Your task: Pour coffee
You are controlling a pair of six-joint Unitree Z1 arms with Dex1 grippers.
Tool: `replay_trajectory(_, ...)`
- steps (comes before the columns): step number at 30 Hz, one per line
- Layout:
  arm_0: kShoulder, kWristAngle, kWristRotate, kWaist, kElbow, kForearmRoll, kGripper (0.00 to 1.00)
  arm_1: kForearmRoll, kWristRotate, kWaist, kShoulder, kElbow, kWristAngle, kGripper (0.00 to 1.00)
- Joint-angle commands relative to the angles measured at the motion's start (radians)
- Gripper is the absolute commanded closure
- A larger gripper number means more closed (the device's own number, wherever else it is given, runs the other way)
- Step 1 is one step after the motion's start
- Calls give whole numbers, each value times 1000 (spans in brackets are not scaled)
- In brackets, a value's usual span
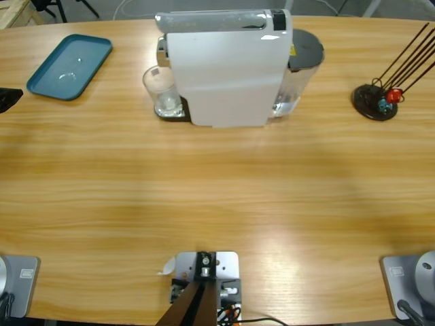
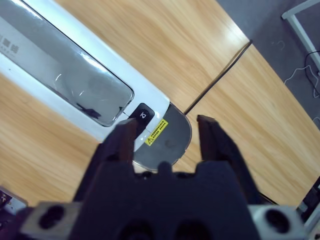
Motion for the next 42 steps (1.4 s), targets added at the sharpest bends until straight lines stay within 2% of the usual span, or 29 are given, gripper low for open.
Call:
replay_trajectory(1,29,-3,-8,-2,32,-4,9,-21,9,10,53,86,12,1000)
replay_trajectory(6,29,-5,-8,-2,33,-3,9,-56,16,4,50,135,17,1000)
replay_trajectory(24,44,-12,-8,-2,30,-3,9,-43,30,5,76,86,39,1000)
replay_trajectory(42,55,-17,-8,-2,29,-4,9,-169,70,24,29,319,64,1000)
